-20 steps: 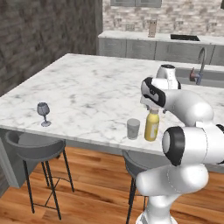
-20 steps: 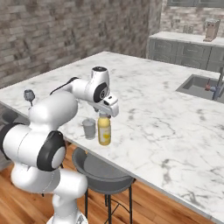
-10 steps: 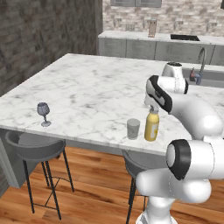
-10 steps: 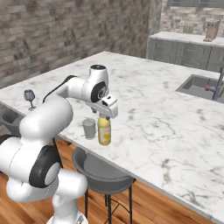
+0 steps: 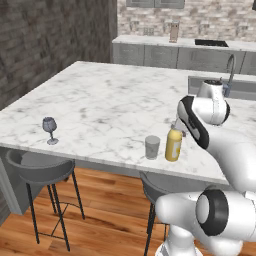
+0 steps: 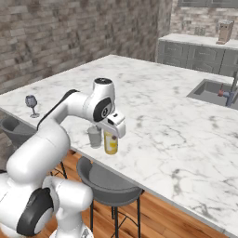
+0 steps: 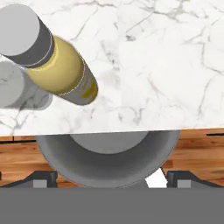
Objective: There is a wine glass and glass cup on the dining counter. Place the wine bottle next to the wine glass and the juice bottle next to the glass cup.
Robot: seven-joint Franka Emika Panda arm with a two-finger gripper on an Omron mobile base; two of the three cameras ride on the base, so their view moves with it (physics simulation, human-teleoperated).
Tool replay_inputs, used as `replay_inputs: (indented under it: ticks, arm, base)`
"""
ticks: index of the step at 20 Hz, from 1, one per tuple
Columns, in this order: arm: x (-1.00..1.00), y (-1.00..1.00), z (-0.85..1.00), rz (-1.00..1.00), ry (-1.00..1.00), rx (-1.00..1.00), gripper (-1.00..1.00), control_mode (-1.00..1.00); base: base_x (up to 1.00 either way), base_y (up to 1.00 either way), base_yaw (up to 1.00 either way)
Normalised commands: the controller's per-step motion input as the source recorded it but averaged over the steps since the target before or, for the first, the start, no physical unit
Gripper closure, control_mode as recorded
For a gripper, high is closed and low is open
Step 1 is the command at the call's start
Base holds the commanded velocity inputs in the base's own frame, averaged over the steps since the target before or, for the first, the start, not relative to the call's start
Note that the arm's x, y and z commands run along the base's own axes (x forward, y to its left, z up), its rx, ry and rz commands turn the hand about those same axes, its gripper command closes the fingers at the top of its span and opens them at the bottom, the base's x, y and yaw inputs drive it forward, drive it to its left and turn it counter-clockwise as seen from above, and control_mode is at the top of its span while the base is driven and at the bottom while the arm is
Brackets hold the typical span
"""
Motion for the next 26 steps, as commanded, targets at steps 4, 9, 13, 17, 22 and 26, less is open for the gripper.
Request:
replay_inputs:
  ticks: [4,9,13,17,22,26]
  arm:
    - [-0.36,-0.04,-0.22,0.0,0.0,0.0,-1.0,-1.0]
    - [-0.2,0.09,-0.31,-0.02,0.0,-0.08,-1.0,-1.0]
    - [-0.1,0.05,-0.27,0.0,0.0,-0.06,-1.0,-1.0]
    - [-0.01,0.0,-0.01,-0.01,0.0,0.01,-1.0,-1.0]
    - [0.0,0.0,0.0,0.0,0.0,0.0,-1.0,-1.0]
    - [0.0,0.0,0.0,0.0,0.0,0.0,-1.0,-1.0]
  base:
    - [0.0,0.0,0.0]
    - [0.0,0.0,0.0]
    - [0.0,0.0,0.0]
    - [0.0,0.0,0.0]
    - [0.0,0.0,0.0]
    - [0.0,0.0,0.0]
